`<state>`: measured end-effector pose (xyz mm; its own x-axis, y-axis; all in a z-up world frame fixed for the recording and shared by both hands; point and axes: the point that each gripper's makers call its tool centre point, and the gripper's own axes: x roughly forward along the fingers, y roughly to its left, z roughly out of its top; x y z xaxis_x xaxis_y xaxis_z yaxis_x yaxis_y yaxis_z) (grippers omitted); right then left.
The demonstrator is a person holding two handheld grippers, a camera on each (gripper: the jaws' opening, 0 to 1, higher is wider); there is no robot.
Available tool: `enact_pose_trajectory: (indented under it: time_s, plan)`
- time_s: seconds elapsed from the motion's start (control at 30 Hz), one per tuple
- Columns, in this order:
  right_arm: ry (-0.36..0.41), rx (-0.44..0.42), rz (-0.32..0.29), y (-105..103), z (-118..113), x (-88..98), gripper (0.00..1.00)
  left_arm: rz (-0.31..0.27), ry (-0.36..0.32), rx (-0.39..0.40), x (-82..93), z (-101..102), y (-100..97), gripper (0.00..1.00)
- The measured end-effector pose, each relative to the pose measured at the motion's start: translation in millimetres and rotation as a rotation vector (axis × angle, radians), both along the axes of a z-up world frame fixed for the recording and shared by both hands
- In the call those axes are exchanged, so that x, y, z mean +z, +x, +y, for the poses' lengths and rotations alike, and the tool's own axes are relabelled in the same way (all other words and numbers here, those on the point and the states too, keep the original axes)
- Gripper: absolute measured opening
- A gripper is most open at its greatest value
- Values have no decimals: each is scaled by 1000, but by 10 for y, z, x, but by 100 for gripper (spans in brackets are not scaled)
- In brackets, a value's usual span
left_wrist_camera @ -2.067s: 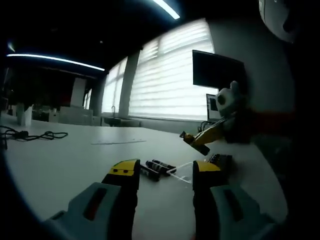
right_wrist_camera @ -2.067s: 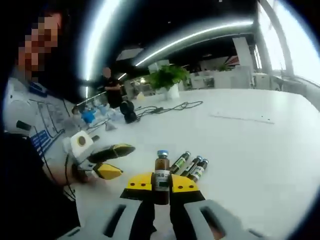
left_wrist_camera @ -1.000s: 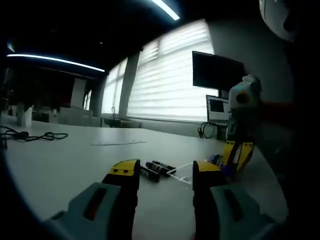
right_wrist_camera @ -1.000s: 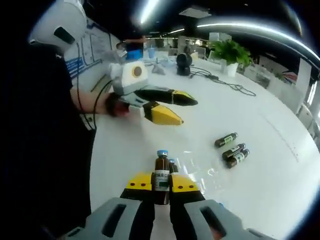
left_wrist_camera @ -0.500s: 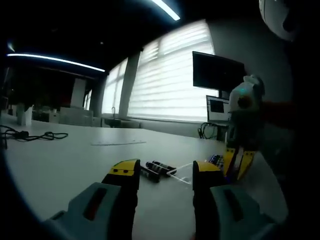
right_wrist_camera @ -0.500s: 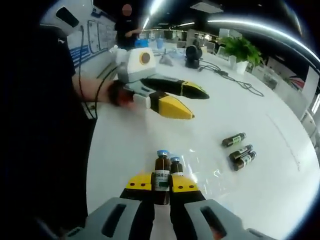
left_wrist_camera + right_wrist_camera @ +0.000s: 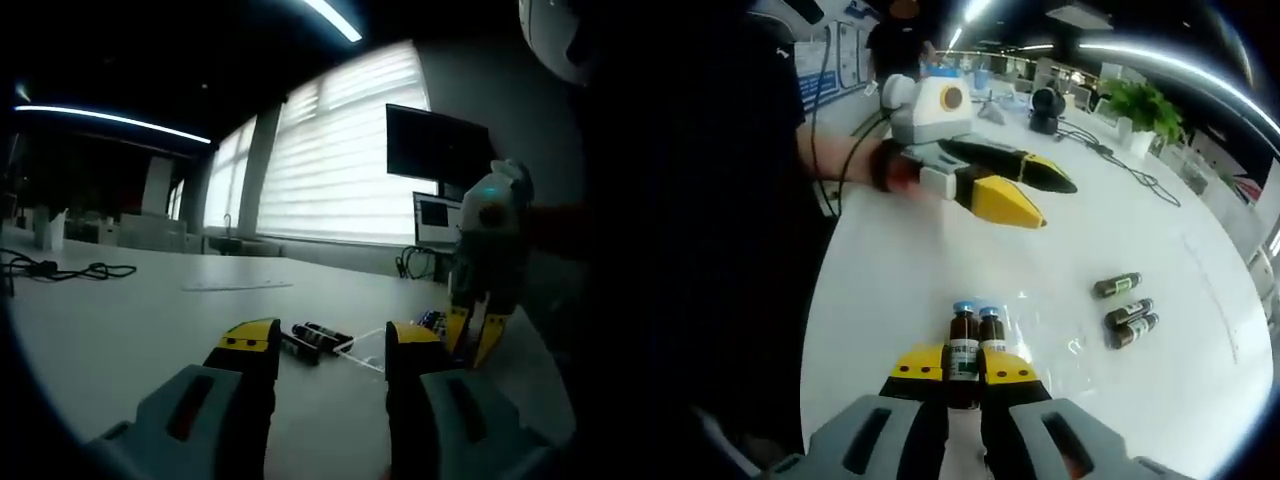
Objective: Grip medicine bottles put into box
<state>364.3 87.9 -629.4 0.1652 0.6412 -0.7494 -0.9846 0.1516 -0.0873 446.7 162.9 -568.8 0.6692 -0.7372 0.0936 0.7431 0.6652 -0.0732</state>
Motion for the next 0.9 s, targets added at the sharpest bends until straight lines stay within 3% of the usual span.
enact_pose_trajectory:
  time_s: [0.23,0.7,0.9]
  plan:
    - [28,-8,18,-12,-6,42,6,0,2,0,2,-12,-4,35]
    - [68,-109,-32,206,-170,199,3,-1,9,1,-3,-17,-5,35]
    - [37,-86,19,37,-241,140,0,-1,9,0,-6,-15,-7,35]
